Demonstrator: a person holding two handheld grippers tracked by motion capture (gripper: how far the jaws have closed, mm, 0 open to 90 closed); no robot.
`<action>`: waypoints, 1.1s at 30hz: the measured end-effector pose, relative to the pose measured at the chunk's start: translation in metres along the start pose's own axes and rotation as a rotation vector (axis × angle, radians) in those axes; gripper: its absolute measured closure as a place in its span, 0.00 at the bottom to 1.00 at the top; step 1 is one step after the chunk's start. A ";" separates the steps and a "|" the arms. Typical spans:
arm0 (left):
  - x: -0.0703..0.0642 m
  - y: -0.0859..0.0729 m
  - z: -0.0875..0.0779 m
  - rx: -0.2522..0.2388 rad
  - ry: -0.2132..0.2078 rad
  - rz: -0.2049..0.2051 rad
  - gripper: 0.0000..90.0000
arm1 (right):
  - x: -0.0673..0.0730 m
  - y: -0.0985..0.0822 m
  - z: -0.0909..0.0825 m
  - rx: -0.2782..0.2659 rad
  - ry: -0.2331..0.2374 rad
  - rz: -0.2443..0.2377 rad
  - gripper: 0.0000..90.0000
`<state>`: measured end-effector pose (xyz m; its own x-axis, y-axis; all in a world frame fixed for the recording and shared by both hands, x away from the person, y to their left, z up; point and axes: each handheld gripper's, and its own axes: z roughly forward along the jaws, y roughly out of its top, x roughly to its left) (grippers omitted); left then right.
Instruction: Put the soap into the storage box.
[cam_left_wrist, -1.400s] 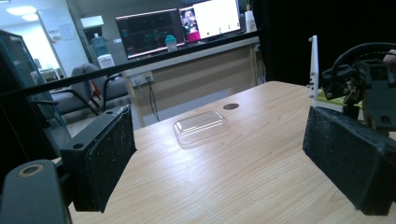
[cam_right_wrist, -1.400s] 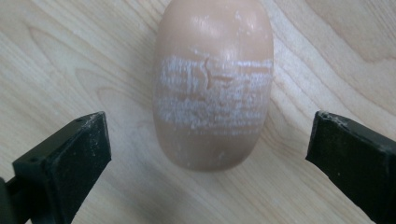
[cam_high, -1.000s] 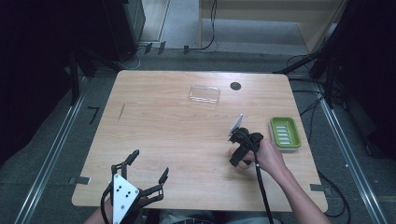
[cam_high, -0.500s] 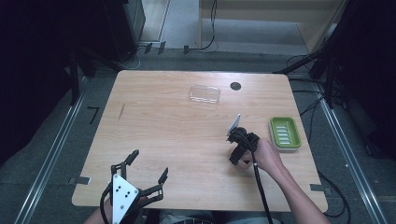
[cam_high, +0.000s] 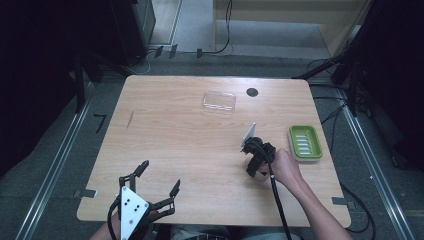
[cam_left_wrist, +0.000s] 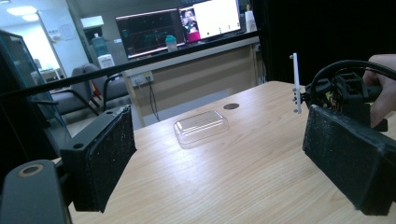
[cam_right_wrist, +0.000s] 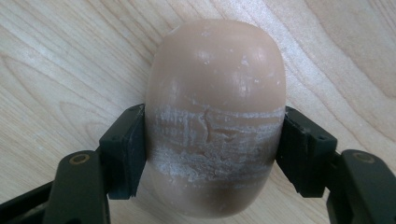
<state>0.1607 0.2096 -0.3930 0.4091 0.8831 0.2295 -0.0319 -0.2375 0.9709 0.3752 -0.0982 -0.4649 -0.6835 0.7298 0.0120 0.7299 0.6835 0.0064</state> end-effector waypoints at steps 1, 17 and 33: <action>0.000 0.000 0.000 -0.001 -0.001 0.000 0.11 | 0.000 0.000 0.000 0.000 -0.001 -0.003 0.36; 0.000 0.000 0.000 -0.004 -0.002 0.000 0.11 | 0.003 0.000 -0.002 0.008 -0.024 -0.015 0.37; -0.001 0.000 0.000 -0.001 0.000 0.000 0.11 | -0.002 -0.009 -0.015 0.004 -0.029 -0.006 0.37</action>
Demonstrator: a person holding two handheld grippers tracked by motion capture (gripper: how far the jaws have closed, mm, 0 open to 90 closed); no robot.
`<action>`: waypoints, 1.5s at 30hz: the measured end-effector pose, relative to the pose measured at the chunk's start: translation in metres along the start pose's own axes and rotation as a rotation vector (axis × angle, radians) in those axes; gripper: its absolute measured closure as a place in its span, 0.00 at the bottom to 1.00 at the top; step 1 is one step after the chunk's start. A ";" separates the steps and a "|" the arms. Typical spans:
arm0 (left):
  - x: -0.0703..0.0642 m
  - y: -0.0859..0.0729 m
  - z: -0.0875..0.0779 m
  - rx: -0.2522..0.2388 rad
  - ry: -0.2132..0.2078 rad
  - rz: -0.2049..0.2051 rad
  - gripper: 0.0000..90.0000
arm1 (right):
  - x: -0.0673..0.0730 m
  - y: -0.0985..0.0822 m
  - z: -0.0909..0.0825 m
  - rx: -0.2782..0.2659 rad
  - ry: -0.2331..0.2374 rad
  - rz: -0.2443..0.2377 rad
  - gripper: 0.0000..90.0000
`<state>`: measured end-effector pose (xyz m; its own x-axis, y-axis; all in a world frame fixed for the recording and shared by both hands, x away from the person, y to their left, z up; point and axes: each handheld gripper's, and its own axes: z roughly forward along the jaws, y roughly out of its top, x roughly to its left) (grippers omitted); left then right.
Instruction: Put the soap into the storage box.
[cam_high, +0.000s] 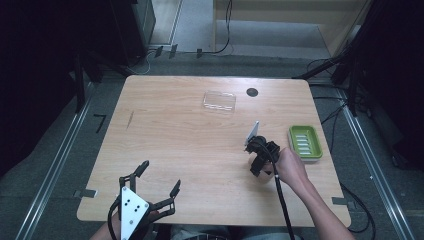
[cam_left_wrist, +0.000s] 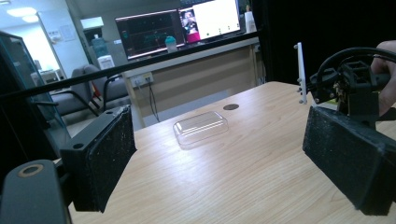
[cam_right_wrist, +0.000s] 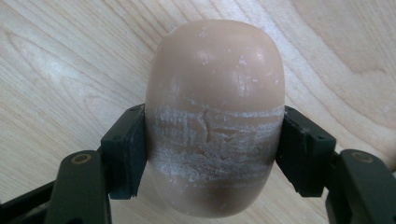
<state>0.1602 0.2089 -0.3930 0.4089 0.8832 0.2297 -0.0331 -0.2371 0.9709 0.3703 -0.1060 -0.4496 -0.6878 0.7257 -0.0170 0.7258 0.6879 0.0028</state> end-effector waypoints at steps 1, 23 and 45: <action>0.000 0.000 0.000 0.000 -0.001 0.000 0.11 | -0.001 -0.001 -0.001 -0.002 -0.001 0.002 0.37; 0.000 0.000 0.000 -0.001 -0.002 0.001 0.11 | -0.013 -0.017 -0.008 0.026 0.001 0.019 0.37; 0.000 0.000 0.000 -0.003 -0.003 0.002 0.11 | -0.030 -0.035 -0.018 0.038 -0.007 0.048 0.37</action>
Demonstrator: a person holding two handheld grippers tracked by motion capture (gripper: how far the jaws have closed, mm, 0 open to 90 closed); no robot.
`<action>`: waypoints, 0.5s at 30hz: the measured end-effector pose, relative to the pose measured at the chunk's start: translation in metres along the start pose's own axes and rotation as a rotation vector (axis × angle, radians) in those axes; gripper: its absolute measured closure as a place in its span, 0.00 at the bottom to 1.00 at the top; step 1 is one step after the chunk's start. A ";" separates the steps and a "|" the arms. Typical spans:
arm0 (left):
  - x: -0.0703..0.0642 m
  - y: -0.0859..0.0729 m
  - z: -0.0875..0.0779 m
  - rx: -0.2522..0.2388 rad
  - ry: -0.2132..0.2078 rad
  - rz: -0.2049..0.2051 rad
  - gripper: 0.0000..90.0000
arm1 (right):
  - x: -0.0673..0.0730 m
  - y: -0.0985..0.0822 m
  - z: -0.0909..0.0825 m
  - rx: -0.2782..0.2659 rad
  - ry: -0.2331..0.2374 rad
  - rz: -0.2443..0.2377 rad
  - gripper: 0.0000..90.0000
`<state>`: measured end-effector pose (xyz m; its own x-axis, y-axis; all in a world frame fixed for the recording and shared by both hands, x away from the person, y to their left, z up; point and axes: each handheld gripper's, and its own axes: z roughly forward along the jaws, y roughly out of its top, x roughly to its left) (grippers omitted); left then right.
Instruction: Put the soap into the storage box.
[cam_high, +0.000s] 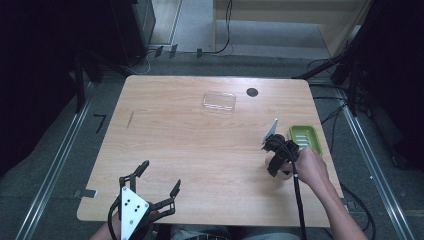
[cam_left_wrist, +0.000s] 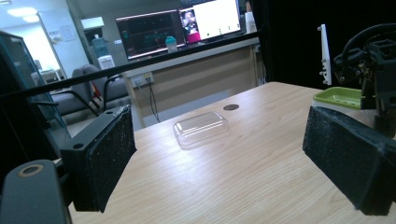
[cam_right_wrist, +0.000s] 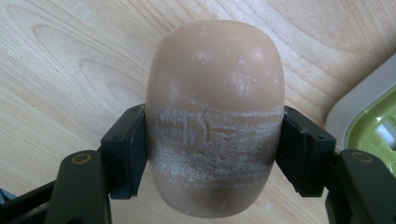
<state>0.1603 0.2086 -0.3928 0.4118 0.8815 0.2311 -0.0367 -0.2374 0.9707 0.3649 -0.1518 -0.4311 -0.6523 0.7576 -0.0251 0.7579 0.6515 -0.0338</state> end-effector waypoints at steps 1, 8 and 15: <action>0.000 0.000 0.000 0.000 0.000 0.000 0.11 | -0.001 -0.001 -0.001 0.000 0.000 0.000 0.37; 0.000 0.000 0.000 0.001 -0.002 0.002 0.11 | -0.008 -0.006 -0.005 0.007 -0.004 0.007 0.37; 0.000 0.000 0.000 0.001 0.000 0.001 0.11 | -0.014 -0.010 -0.007 0.009 -0.001 0.021 0.37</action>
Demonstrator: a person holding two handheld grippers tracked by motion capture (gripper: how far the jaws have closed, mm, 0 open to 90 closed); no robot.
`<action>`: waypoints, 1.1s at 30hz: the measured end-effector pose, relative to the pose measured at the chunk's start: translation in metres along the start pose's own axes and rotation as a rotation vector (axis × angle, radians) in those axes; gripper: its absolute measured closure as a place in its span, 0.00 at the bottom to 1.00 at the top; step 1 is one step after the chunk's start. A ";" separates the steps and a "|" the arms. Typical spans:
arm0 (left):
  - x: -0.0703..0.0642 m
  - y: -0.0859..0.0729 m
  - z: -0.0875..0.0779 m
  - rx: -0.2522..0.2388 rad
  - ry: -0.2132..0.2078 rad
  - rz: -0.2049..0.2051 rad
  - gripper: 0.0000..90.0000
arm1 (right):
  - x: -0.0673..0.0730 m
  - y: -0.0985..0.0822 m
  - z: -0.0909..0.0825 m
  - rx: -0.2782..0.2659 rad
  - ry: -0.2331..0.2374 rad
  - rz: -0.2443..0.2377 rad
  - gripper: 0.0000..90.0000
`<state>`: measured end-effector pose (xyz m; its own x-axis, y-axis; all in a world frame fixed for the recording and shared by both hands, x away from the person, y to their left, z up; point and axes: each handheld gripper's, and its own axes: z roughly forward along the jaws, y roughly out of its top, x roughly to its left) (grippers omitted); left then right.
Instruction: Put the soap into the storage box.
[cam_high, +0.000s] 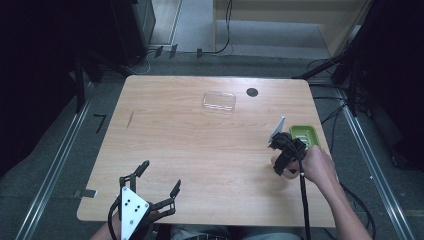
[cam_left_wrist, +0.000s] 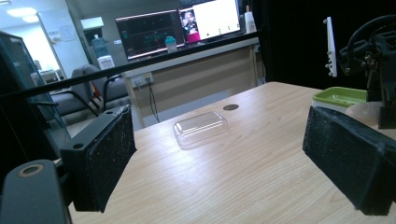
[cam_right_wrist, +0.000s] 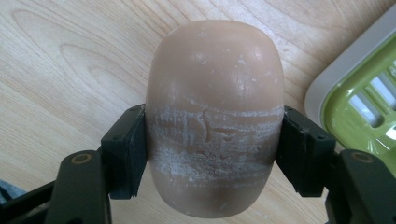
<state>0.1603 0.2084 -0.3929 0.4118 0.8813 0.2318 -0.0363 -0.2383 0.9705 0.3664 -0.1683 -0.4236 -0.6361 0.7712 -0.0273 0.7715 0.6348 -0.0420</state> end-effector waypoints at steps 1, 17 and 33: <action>0.000 0.000 0.000 -0.001 0.000 0.000 0.11 | -0.001 -0.001 -0.001 0.001 -0.003 0.003 0.37; 0.000 0.000 0.000 0.000 0.000 0.000 0.11 | -0.012 -0.008 -0.004 0.010 -0.001 0.026 0.37; 0.000 0.000 0.000 -0.001 0.001 0.000 0.11 | -0.023 -0.016 -0.010 0.011 -0.001 0.056 0.37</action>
<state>0.1604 0.2083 -0.3930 0.4111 0.8816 0.2317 -0.0370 -0.2378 0.9706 0.3690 -0.1960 -0.4128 -0.5919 0.8054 -0.0306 0.8056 0.5902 -0.0511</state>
